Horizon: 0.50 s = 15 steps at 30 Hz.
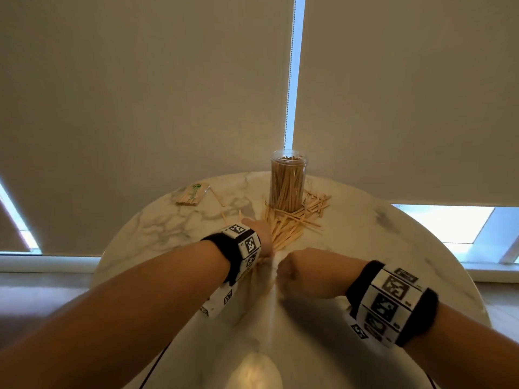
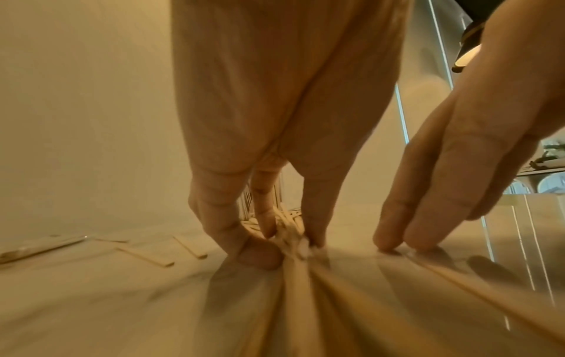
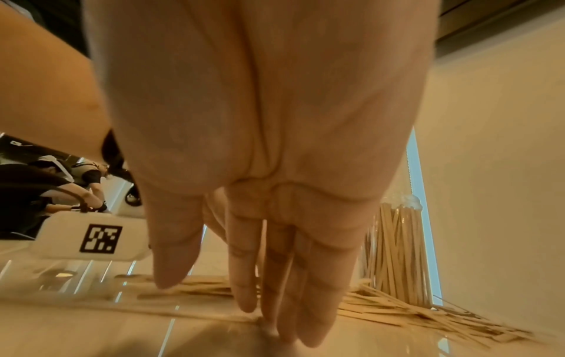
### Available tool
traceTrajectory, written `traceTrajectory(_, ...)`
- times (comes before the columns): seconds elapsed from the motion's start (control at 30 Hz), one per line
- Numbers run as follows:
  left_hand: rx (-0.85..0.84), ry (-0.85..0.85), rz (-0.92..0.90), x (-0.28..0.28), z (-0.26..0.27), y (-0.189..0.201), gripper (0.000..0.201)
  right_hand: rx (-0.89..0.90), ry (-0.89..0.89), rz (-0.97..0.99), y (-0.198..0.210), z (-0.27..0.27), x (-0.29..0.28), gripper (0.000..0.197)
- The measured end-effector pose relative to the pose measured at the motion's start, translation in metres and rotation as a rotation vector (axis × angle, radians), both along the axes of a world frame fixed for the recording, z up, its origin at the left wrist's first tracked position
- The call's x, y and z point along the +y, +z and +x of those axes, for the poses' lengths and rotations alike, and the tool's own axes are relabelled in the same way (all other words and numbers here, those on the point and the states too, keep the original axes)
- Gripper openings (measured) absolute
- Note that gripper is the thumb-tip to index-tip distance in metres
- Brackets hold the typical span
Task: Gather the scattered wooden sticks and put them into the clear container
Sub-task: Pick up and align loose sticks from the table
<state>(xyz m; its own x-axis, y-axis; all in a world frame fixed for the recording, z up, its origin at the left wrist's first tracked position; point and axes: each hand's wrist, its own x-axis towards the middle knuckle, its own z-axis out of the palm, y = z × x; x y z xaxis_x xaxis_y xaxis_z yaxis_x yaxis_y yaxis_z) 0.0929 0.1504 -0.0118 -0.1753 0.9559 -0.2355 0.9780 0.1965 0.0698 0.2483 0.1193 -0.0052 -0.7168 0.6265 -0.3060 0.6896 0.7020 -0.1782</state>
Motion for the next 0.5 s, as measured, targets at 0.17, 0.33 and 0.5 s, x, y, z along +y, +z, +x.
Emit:
traceTrajectory(0.17, 0.098, -0.054, -0.074, -0.009, 0.005, 0.011, 0.033, 0.017, -0.025, -0.008, -0.002, 0.0, -0.002, 0.028)
traceTrajectory(0.33, 0.241, -0.108, -0.131, -0.021, 0.013, 0.017, 0.038, 0.005, -0.077, 0.01, 0.005, 0.008, 0.004, 0.038)
traceTrajectory(0.5, 0.216, -0.109, -0.118, -0.024, 0.001, 0.006, 0.035, 0.022, -0.146, 0.079, 0.014, 0.017, 0.011, 0.057)
